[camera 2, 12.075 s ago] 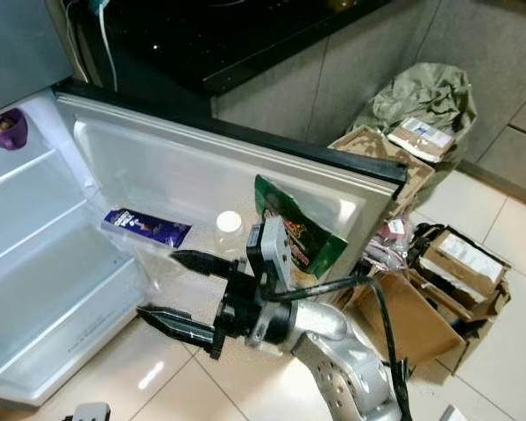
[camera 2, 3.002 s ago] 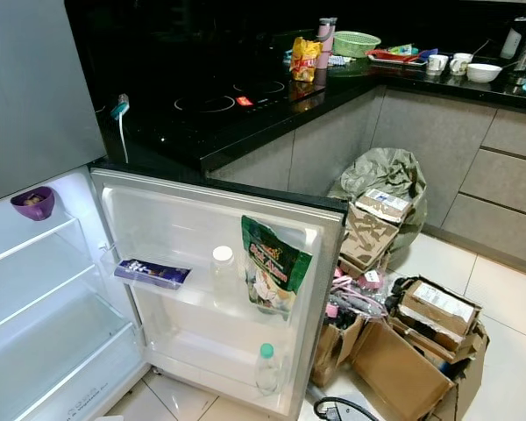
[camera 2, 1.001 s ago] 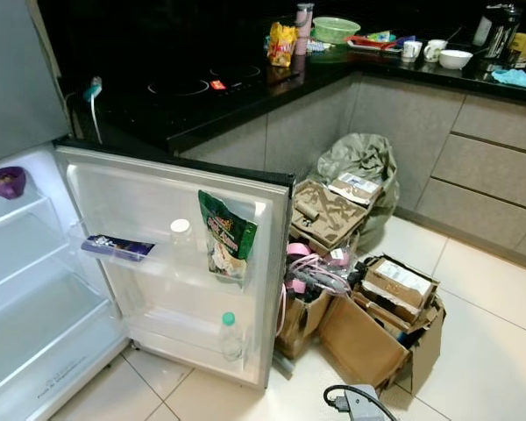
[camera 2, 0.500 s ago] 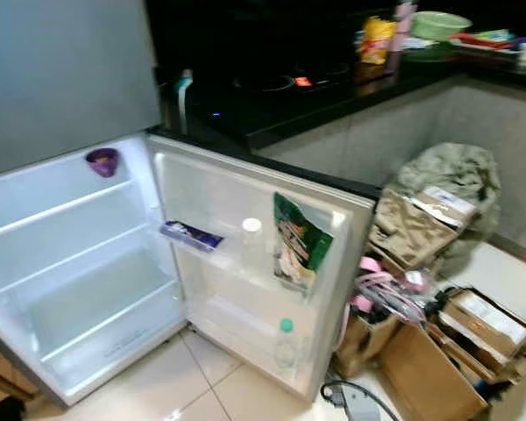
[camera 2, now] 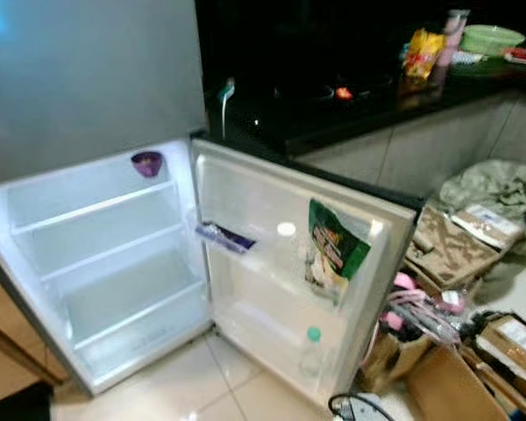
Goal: Restocking fridge
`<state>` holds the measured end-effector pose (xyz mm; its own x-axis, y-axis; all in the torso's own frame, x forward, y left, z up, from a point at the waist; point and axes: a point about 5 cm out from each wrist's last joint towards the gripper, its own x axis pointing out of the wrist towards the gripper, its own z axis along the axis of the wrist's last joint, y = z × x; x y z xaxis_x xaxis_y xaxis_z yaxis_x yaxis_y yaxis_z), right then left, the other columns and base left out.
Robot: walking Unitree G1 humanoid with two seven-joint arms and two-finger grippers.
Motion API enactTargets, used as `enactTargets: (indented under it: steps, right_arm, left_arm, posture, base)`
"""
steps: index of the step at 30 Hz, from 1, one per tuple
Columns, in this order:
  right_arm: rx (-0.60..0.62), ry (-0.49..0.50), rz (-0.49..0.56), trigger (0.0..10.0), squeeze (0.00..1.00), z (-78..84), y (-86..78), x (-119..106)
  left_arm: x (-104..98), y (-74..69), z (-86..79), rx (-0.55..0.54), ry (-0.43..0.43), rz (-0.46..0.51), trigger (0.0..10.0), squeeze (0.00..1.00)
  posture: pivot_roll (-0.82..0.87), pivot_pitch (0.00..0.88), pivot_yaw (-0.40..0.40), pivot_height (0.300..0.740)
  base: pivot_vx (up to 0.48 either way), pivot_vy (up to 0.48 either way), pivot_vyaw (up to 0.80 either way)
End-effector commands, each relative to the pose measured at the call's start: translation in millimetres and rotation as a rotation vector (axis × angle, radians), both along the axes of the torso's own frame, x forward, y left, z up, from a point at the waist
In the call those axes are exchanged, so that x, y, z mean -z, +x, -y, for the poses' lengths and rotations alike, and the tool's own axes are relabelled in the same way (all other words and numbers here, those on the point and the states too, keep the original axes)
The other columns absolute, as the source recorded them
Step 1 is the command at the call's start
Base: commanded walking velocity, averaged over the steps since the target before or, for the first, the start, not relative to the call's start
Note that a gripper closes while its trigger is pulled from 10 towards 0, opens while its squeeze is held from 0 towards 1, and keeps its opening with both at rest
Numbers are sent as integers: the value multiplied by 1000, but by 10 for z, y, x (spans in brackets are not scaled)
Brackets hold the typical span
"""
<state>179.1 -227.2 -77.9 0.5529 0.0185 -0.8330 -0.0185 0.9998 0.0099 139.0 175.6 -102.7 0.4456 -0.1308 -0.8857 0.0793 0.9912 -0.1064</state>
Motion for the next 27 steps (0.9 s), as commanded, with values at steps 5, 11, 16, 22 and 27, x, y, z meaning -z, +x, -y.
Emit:
enactTargets:
  steps: [5,11,16,22,27]
  right_arm:
    - [21,4,-13,10000,0,-1,-37,20]
    - [21,-9,-22,10000,0,6,-52,27]
    - [21,-12,-23,10000,0,7,-53,28]
    - [22,-15,-20,10000,0,10,-39,21]
    - [19,-18,-8,10000,0,10,-11,7]
  left_arm:
    - [1,0,26,16,-9,0,10000,0]
    - [2,0,24,25,7,-2,10000,0]
    - [2,-1,12,20,13,-1,10000,0]
    - [4,-6,18,12,1,-3,10000,0]
    - [7,-14,28,12,-4,-5,10000,0]
  posture:
    - [-104,0,-3,740]
    - [-100,0,-4,740]
    - [-101,0,-1,740]
    - [-102,0,-4,740]
    - [-102,0,-4,740]
  base:
    - [0,-463,0]
    - [0,-443,0]
    - [0,-77,0]
    - [0,0,0]
    - [0,0,0]
